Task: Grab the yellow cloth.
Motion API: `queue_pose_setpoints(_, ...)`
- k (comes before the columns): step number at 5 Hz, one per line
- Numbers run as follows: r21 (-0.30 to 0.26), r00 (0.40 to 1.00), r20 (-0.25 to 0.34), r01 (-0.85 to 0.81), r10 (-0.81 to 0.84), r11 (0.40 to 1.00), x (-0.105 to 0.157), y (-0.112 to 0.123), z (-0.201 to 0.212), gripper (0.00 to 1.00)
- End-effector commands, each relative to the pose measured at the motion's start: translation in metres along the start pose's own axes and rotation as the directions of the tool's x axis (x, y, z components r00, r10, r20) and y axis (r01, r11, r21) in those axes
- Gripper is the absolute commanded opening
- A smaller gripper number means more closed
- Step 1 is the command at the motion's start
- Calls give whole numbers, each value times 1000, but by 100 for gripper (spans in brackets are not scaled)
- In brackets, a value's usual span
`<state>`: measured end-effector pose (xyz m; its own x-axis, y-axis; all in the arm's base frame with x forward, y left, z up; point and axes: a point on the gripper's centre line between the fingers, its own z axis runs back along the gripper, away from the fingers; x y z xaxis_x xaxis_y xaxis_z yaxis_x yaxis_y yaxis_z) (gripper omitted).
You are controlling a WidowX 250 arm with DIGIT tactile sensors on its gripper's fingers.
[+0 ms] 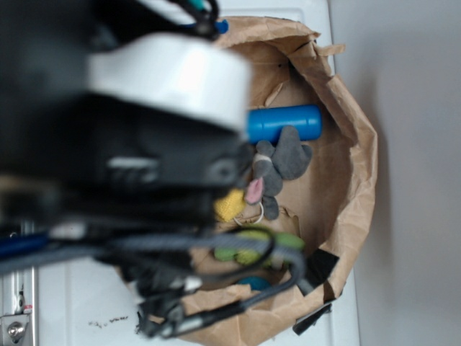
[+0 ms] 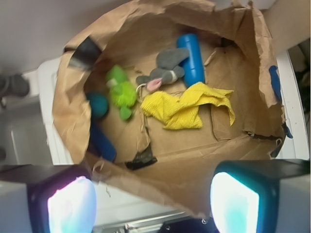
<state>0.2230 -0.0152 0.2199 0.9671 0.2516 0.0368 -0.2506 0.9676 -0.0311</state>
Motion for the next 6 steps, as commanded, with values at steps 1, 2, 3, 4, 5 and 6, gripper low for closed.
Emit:
queue_pose_setpoints(1, -196, 895, 1, -437, 446, 878, -4, -6, 7, 100)
queue_pose_setpoints(2, -227, 829, -8, -547, 560, 806, -3, -7, 18, 100)
queue_pose_setpoints(3, -233, 777, 0, -612, 629, 756, -3, -6, 37, 100)
queue_pose_setpoints(4, -123, 677, 27, -728, 736, 674, -15, 5, 41, 100)
queue_pose_setpoints(5, -67, 627, 58, -774, 777, 629, -12, 18, 29, 100)
queue_pose_setpoints(6, -61, 654, 69, -751, 753, 657, 3, 30, 3, 100)
